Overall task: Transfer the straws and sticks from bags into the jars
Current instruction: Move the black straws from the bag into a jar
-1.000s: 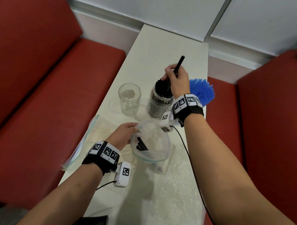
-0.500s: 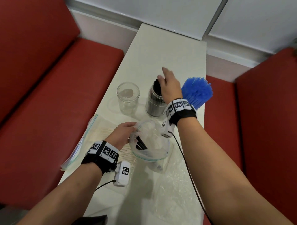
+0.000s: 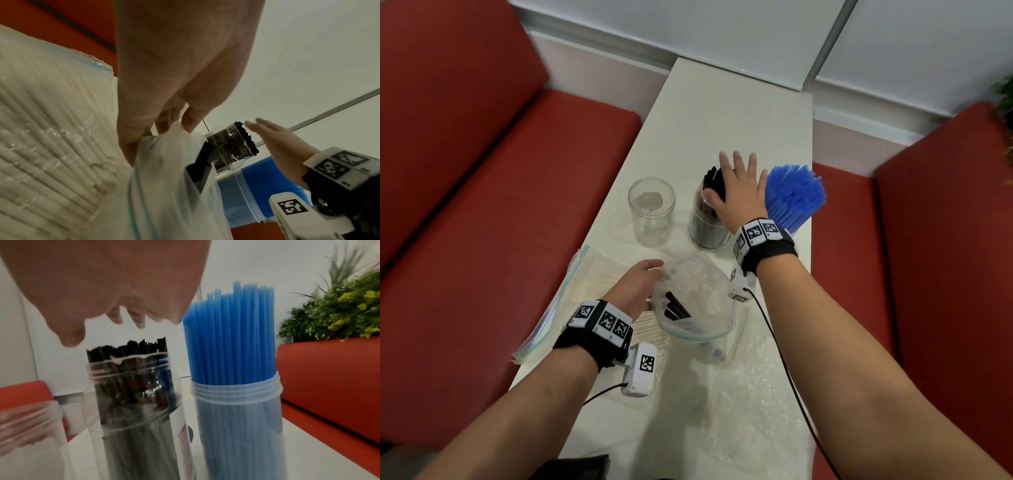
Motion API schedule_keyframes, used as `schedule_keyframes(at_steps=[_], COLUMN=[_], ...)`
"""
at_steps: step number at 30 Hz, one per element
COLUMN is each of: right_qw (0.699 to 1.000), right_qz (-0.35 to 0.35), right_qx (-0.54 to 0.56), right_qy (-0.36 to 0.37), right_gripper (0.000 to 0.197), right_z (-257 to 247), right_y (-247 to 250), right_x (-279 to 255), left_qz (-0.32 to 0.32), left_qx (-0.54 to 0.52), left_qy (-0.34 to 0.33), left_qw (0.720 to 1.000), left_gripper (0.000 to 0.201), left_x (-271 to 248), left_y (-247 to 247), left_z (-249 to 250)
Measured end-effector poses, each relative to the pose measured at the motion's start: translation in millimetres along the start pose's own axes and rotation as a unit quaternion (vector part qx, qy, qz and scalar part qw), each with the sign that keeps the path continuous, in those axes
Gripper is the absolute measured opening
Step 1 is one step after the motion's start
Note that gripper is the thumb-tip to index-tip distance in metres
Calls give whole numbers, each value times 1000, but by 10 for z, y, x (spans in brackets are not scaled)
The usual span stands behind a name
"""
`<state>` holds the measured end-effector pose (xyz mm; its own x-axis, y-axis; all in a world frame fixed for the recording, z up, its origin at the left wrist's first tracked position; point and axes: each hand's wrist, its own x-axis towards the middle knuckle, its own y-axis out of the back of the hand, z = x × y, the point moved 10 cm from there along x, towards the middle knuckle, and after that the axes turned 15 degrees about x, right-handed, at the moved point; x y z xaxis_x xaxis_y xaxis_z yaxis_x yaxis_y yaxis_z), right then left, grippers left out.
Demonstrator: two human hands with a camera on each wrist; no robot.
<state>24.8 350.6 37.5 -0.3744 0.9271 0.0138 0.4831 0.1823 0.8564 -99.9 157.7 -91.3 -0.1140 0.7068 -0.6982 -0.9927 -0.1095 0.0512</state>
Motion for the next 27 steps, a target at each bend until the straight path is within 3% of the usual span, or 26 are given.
schedule_keyframes(at_steps=[2,4,5,7,10,12,15,19,24,27], right_qw=[989,954,941,927,916,914,905,901,930,926], right_qz=[75,95,64,-74,-285,-320,-341,-348,-240,-239], right_qx=[120,280,332,362,241,190,182,189,233,250], right_qy=[52,53,18,-60,-147,-158,-177,-179,-153,-150], right_gripper=[56,40,33,26,22,28,43,57,20,11], right_z=[-138,-165,-140,-105,31,130,275,329,273,245], right_y=[245,331,234,-210,-908,-1116,-1278,-1405,-1378,-1347], right_x=[-110,-290,-395,-645,-1215,-1488,-1756,-1929,-1878,-1883], left_qz=[-7,-26,-42,-84,-91,-58,-13,-8,-27,-22], left_qx=[-15,2,14,39,61,61,37,-32,-18,3], left_qy=[-15,-32,-32,-20,-12,-18,-17,-17,-24,-33], left_qw=[1000,999,999,995,994,996,999,999,999,999], left_gripper=[38,42,44,43,35,33,34,34,33,31], left_x=[-4,-25,-47,-113,-154,-160,-179,-243,-299,-329], left_y=[-14,-53,-81,-172,-239,-210,-140,-159,-197,-143], left_z=[8,20,3,-68,-164,-169,-183,-177,-126,-71])
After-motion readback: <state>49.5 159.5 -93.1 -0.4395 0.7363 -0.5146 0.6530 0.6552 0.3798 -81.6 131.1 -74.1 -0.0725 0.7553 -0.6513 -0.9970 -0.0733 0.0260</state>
